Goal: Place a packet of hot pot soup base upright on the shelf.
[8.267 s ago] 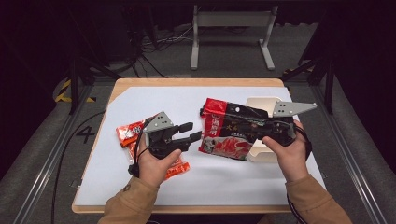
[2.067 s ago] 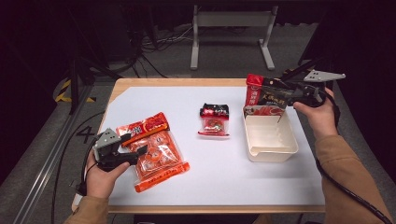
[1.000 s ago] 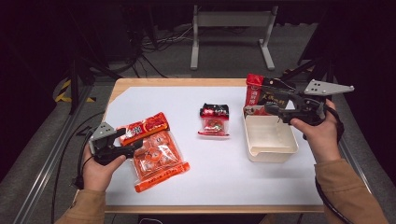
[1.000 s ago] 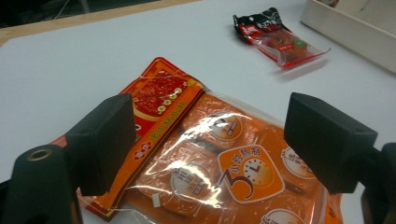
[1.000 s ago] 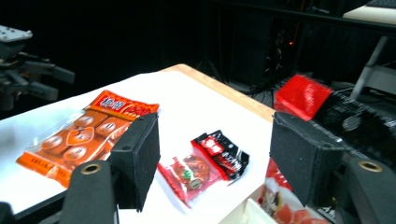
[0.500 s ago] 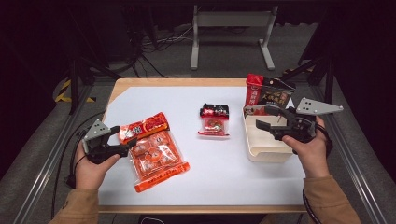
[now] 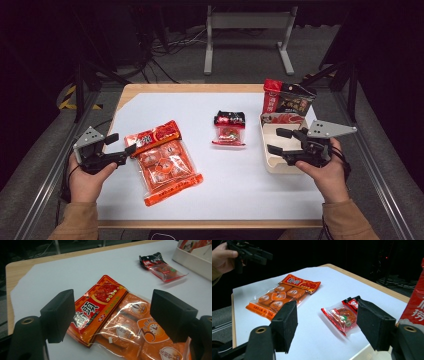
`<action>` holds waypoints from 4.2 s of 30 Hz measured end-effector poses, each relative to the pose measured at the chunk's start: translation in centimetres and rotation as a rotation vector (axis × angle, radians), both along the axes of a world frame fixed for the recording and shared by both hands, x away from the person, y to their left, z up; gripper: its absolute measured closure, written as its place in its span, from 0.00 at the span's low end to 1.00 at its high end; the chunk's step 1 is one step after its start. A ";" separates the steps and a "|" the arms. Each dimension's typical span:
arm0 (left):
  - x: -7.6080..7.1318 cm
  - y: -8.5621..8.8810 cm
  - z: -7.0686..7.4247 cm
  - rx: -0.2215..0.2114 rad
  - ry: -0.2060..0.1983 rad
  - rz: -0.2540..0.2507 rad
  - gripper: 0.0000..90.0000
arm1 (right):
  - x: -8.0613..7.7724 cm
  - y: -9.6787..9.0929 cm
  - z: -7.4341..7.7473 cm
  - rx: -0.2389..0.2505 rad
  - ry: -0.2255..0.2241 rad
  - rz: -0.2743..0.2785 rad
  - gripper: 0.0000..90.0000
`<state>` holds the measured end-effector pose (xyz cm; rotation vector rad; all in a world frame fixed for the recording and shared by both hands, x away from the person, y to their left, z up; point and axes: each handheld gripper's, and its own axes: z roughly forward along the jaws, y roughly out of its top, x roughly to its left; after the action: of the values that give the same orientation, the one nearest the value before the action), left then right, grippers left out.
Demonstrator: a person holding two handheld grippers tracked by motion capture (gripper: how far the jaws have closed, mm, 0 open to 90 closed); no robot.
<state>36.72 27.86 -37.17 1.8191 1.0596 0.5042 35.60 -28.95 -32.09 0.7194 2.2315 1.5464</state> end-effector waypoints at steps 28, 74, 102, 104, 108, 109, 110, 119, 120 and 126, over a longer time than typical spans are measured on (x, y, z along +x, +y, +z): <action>6.0 2.3 -3.0 -0.033 0.079 0.058 0.22 | -0.2 2.8 -3.2 -0.052 0.056 0.065 0.37; 8.7 2.6 -8.6 -0.114 0.322 0.042 0.24 | -0.1 4.8 -3.7 -0.082 0.062 0.129 0.35; 8.7 -0.4 -8.6 -0.116 0.294 -0.028 0.67 | 0.0 5.1 -4.0 -0.093 0.064 0.142 0.34; 8.7 -0.5 -8.7 -0.104 0.297 -0.025 0.70 | 0.0 5.1 -4.0 -0.095 0.063 0.142 0.34; 8.7 -0.7 -8.8 -0.075 0.313 -0.015 0.84 | 0.0 5.1 -4.1 -0.096 0.065 0.144 0.34; 8.6 -0.8 -8.8 -0.071 0.309 -0.012 0.87 | 0.0 5.1 -4.1 -0.096 0.067 0.144 0.34; 8.6 -0.7 -8.8 -0.067 0.303 -0.006 0.90 | 0.0 5.1 -4.2 -0.097 0.067 0.143 0.34; 8.1 -0.5 -8.0 -0.066 0.256 -0.009 1.00 | 0.1 4.9 -4.2 -0.091 0.068 0.137 0.34; 8.0 -0.4 -7.9 -0.077 0.252 -0.013 1.00 | 0.1 4.9 -4.2 -0.090 0.069 0.138 0.34; 7.2 -0.4 -6.1 -0.114 0.189 -0.030 1.00 | 0.1 4.8 -4.2 -0.082 0.061 0.142 0.40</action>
<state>43.88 27.44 -43.23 1.8047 1.1617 0.2524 35.70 -24.12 -36.26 0.6030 2.4225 1.5051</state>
